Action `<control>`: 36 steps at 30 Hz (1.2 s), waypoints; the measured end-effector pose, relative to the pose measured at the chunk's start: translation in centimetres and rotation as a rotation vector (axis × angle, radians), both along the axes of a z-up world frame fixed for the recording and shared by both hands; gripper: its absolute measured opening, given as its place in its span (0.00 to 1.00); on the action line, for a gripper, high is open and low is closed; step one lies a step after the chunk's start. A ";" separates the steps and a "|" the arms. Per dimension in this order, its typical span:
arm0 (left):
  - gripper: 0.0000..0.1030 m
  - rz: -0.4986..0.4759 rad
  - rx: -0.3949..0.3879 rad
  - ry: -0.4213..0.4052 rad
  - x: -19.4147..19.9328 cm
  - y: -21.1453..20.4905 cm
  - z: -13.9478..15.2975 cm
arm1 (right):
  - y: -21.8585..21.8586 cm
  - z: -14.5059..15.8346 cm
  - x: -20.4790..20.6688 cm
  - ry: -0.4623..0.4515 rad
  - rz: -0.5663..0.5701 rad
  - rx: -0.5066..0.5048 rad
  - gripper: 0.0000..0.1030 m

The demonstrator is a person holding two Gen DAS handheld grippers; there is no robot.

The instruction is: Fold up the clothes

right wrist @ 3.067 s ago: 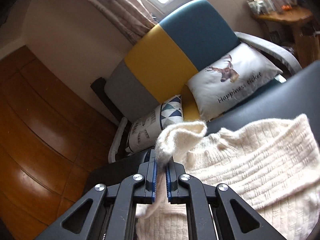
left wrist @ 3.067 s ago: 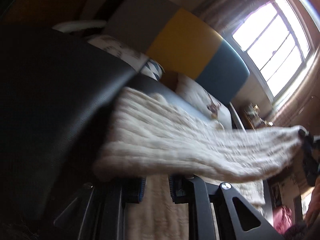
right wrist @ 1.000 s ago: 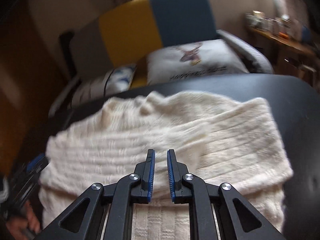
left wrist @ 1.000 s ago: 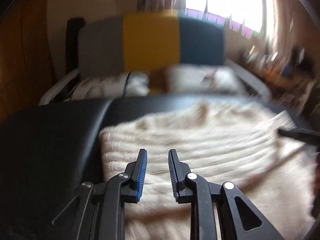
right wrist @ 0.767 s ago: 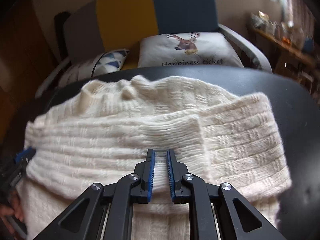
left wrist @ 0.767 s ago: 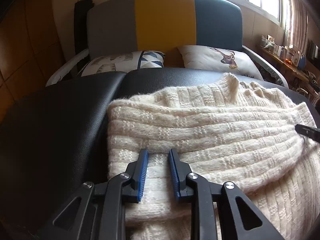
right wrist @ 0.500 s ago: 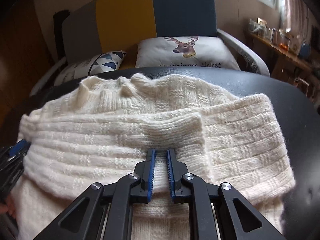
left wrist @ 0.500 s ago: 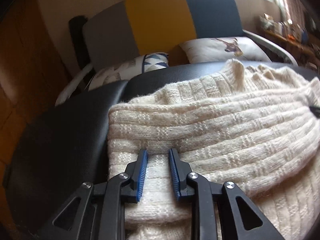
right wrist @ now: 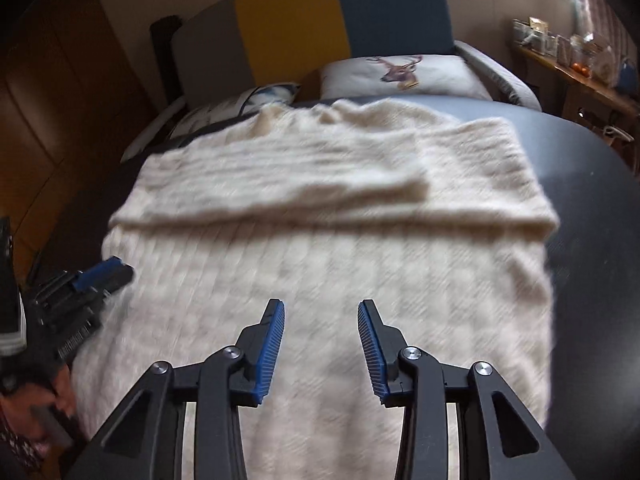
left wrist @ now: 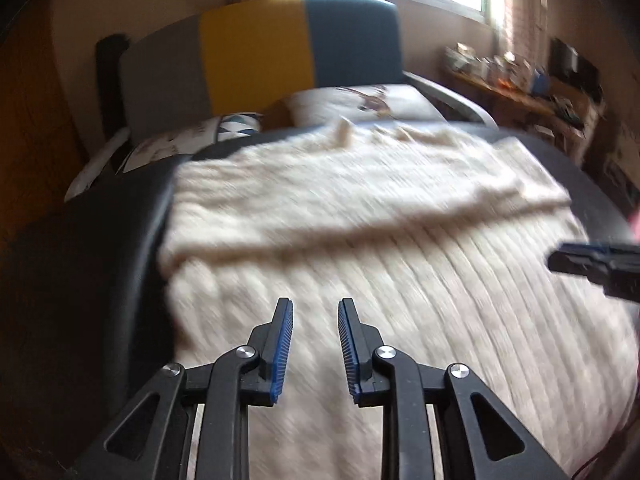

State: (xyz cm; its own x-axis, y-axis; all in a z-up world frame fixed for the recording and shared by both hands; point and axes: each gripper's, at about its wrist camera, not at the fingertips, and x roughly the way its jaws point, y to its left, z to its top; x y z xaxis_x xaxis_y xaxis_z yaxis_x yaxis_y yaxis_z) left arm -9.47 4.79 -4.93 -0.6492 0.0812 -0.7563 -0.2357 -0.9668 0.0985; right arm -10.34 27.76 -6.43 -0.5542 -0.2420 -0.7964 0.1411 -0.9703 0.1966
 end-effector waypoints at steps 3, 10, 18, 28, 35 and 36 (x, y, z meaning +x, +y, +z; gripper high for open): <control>0.23 -0.035 -0.060 0.026 1.8 1.1 -1.6 | -1.6 -1.5 0.5 -0.008 0.013 0.089 0.38; 0.33 -0.023 -0.087 0.052 2.5 -1.1 -1.8 | 0.1 -1.5 2.0 -0.002 -0.060 0.139 0.38; 0.32 0.026 0.063 0.022 2.6 -4.3 -1.5 | 0.0 -2.2 3.1 0.071 -0.080 0.173 0.40; 0.28 0.177 0.233 -0.020 -0.8 -9.0 -1.6 | -7.2 3.1 -0.7 0.074 0.154 -0.049 0.28; 0.30 0.174 0.325 0.026 2.3 -10.4 -2.6 | -19.9 2.0 -8.1 -0.103 0.411 -0.156 0.17; 0.29 0.172 0.344 0.024 2.1 -10.6 -2.6 | -21.1 1.6 -8.7 -0.114 0.426 -0.135 0.17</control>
State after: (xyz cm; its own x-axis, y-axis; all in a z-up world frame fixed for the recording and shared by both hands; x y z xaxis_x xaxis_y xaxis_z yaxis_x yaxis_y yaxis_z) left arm -7.39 -5.79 -7.57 -0.6929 0.2156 -0.6880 -0.0684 -0.9696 -0.2349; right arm -19.07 6.70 -4.79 -0.2937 -0.5349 -0.7923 0.4922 -0.7951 0.3543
